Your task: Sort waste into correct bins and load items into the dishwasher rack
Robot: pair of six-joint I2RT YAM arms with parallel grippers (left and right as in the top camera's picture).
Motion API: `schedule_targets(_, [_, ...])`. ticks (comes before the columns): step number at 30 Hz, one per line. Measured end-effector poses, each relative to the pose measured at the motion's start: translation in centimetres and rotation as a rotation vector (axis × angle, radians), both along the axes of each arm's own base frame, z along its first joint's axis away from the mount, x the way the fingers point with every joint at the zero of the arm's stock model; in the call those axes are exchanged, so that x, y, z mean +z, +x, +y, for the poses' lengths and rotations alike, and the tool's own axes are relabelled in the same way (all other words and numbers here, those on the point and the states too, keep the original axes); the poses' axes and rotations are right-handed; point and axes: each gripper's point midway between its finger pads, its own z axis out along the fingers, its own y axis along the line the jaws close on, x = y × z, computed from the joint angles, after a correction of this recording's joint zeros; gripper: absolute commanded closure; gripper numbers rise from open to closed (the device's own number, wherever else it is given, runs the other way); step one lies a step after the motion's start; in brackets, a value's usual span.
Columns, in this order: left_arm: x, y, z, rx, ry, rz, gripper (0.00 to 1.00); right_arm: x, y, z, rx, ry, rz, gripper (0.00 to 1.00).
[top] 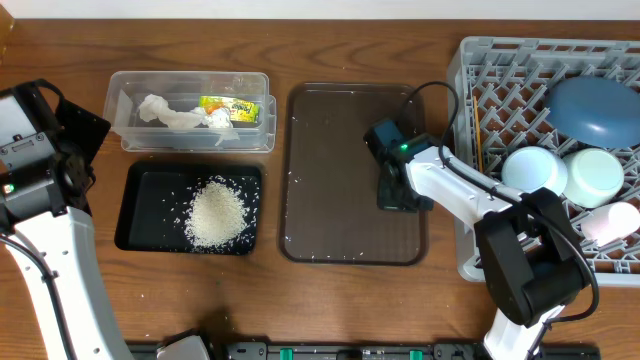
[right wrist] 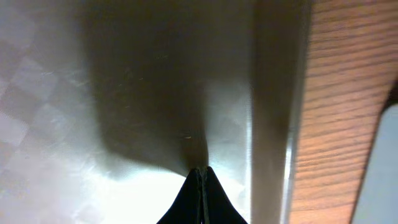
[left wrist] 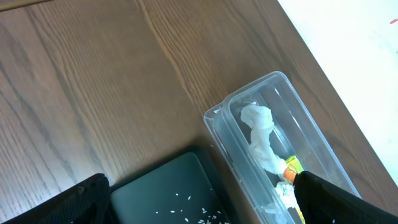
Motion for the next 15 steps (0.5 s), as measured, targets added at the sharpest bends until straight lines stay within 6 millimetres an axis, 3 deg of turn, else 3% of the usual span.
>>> schedule_targets(15, [0.0, 0.0, 0.0, 0.0, 0.0, 0.0, 0.04, 0.1, 0.7, -2.0, -0.038, -0.048, -0.015, 0.98])
